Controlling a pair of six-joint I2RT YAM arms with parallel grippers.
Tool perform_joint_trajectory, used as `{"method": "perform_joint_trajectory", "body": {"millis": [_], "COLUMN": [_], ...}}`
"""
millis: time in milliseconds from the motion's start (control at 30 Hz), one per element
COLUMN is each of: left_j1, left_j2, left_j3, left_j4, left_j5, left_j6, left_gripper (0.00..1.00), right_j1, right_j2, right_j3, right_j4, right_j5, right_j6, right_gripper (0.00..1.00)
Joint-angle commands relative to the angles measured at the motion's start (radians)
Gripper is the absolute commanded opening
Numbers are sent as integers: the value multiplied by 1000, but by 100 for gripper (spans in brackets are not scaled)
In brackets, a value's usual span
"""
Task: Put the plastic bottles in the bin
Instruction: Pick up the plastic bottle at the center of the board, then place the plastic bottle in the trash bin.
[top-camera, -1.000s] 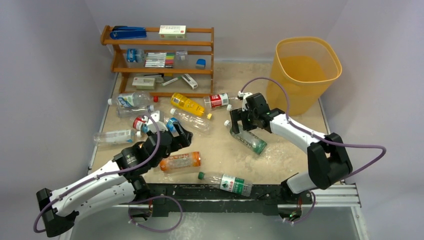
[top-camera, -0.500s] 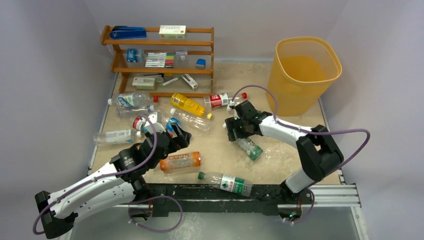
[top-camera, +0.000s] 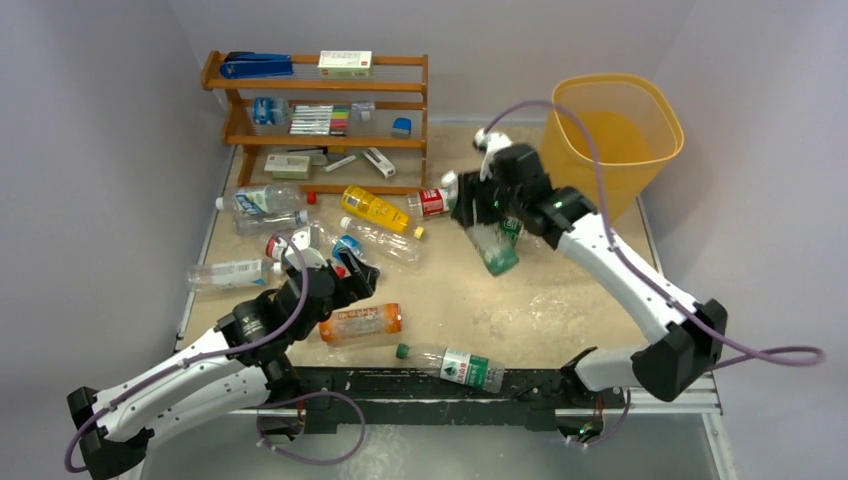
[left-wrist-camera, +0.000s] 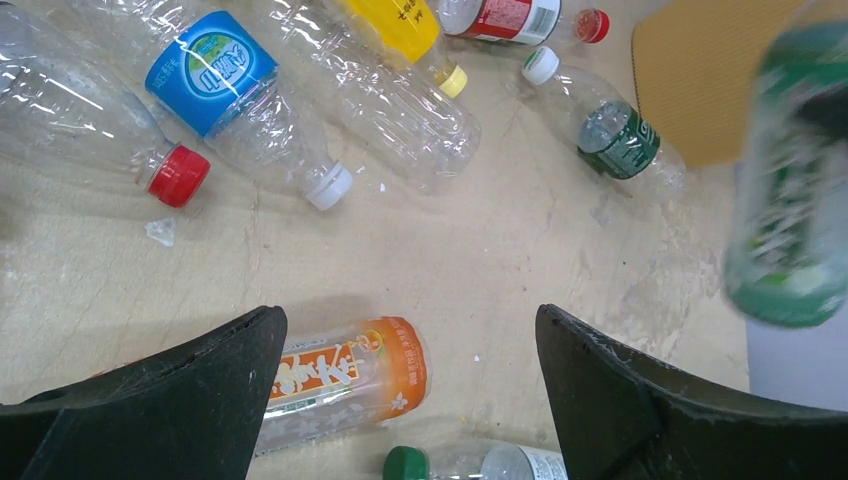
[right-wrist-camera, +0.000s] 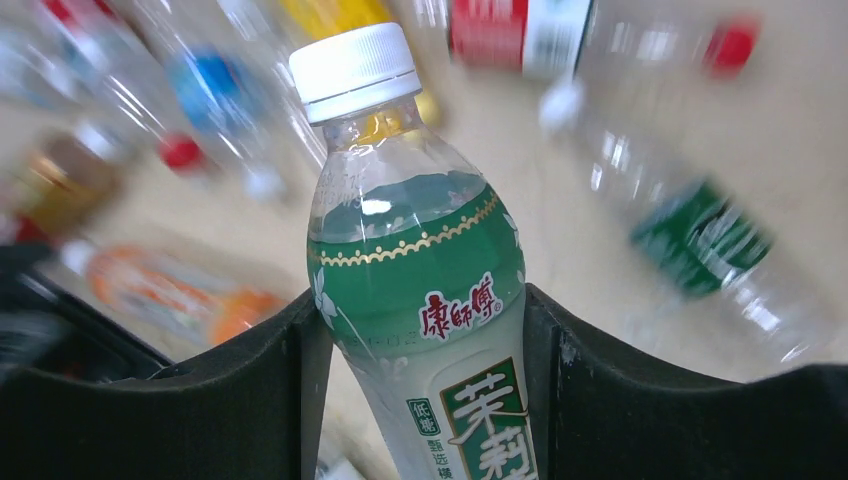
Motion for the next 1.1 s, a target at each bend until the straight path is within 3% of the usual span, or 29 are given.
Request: {"method": "perform_joint_trajectory", "body": {"millis": [0,200,400,733,933,1000,1067], "left_j1": [-4,-4,-4,-4,-3,-4,-3], "left_j2": [-30,-44,-51,-11,31,41,50], "left_j3": [-1,-12,9,22,59,76,92], "left_j4": [12,21,4,19,-2,-14,-18], "left_j5": [-11,-6,-4,12,14,10,6], "left_j6": [-26,-26,-15,11,41,52,60], "left_gripper": [96,95,95,95,96,96,96], "right_j1": [-89,-339,-509,-718,-767,-767,-768], "right_j2": [-34,46,128,304,504,555,586], "right_j3": [301,667,909,984,1183,1231,1252], "right_j4": [-95,-151,-143,28,0,-20,-60], "right_j5": [1,-88,-51,-63,-109,-121,-142], "right_j6": [-32,-70,-72,-10,-4,-6,-3], "right_gripper": [54,52,52,53,53,59,74]}}
